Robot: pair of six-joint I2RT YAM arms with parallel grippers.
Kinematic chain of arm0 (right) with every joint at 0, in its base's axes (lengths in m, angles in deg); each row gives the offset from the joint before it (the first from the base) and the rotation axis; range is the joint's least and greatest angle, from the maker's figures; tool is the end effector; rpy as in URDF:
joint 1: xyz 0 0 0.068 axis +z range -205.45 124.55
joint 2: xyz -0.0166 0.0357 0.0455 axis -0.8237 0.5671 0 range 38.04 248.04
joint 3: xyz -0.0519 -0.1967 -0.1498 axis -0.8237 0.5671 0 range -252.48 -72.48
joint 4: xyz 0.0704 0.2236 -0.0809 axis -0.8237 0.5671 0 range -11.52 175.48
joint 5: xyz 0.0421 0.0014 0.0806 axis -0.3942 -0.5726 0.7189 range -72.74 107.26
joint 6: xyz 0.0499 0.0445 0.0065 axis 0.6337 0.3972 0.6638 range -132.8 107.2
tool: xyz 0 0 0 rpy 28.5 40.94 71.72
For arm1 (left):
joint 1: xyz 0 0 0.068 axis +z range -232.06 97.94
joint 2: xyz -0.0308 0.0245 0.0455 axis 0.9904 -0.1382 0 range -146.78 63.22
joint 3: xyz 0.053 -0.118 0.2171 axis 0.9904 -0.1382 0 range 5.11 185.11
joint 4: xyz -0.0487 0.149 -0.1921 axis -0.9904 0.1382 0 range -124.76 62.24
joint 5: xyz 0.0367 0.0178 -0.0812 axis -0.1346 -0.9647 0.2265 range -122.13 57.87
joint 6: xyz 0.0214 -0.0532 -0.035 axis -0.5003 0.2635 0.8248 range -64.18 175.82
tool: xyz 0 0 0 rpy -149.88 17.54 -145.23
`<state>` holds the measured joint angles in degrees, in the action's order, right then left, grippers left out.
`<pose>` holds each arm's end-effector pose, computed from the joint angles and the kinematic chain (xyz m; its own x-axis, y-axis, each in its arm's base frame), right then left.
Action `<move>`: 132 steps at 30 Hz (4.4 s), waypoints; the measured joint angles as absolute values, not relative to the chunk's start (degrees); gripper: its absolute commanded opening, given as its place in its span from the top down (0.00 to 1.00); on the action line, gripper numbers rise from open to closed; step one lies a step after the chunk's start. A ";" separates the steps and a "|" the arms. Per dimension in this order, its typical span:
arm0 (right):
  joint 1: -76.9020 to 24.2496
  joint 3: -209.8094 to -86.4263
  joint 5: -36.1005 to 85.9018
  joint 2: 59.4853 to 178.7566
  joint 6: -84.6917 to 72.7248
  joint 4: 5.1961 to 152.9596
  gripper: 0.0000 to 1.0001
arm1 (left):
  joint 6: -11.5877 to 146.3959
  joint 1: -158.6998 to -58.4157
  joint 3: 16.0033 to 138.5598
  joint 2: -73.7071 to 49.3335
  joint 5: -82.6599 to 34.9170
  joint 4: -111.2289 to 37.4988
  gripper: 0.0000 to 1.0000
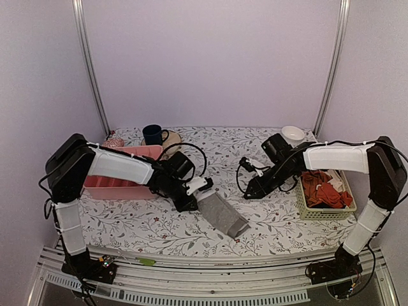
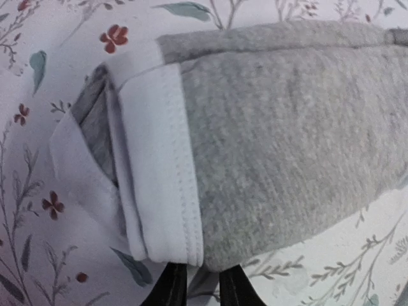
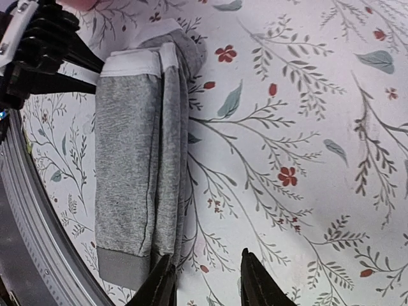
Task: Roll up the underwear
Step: Rotate the underwear at the center of the board, then smooth out the underwear at the center of the board, then adjust the underwear at the center of the board.
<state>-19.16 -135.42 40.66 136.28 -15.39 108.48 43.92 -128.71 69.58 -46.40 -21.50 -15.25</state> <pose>0.2527 0.2121 0.1579 -0.7009 -0.5662 -0.4338 -0.7094 0.6166 0.3416 0.2405 -0.2693 0.1070 -0.4484 0.7704 -0.4531 0.8804 0.4683 -0.0750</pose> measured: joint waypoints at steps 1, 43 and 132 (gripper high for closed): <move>-20.10 -135.42 40.88 135.53 -14.86 108.46 0.64 | 43.60 -128.03 71.28 -47.82 -21.63 -15.43 0.80; -20.69 -127.81 65.47 148.60 11.04 84.37 0.86 | 43.62 -132.67 66.19 -42.84 -9.87 -25.57 0.81; -19.09 -127.92 70.36 153.72 18.34 79.28 1.00 | 34.85 -137.32 64.51 -45.57 -10.24 -32.17 0.64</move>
<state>-19.09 -127.92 70.36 153.72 18.34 79.28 34.85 -137.32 64.51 -45.57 -10.24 -32.17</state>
